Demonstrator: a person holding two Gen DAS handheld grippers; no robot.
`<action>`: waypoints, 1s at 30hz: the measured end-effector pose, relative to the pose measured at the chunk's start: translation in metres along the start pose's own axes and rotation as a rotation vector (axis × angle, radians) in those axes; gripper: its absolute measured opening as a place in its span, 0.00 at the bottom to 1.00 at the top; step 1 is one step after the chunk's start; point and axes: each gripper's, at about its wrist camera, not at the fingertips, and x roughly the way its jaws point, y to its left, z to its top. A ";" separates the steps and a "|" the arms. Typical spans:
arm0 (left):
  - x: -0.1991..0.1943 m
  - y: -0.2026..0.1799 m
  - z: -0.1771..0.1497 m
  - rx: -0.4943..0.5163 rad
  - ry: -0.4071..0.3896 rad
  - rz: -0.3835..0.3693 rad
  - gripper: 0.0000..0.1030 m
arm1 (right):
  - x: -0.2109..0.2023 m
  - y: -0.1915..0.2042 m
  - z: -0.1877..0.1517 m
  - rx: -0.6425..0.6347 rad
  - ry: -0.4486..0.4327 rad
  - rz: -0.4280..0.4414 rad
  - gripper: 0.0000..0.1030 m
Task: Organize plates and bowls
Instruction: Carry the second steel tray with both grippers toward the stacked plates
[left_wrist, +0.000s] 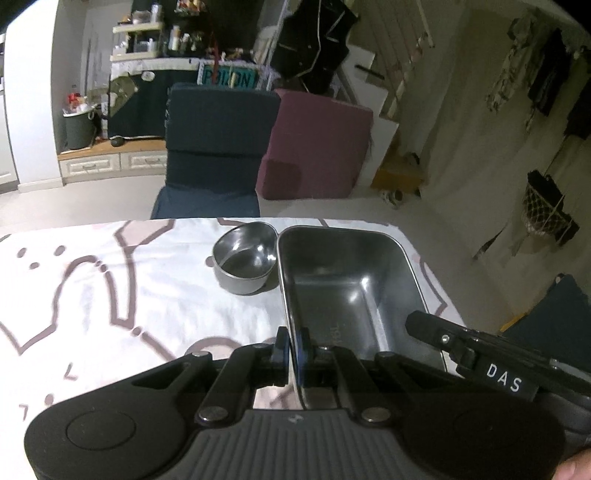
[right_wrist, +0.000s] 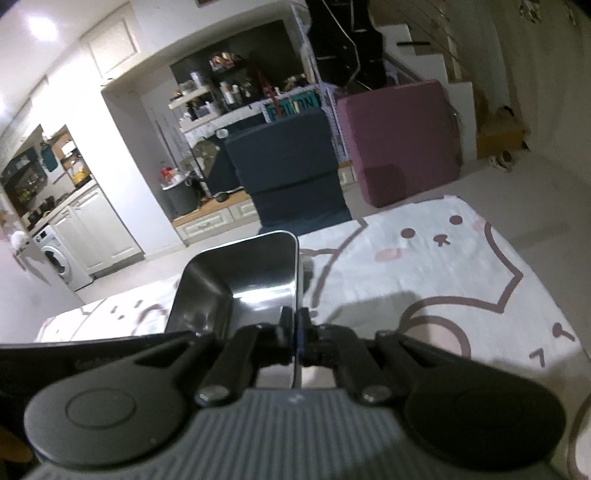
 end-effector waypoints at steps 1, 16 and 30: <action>-0.011 0.000 -0.006 -0.004 -0.006 -0.001 0.04 | -0.009 0.004 -0.003 -0.006 -0.007 0.006 0.02; -0.089 0.018 -0.102 -0.049 0.010 -0.024 0.04 | -0.105 0.046 -0.082 -0.165 -0.011 0.038 0.04; -0.070 0.033 -0.156 -0.183 0.197 -0.057 0.04 | -0.103 0.045 -0.119 -0.171 0.179 -0.017 0.03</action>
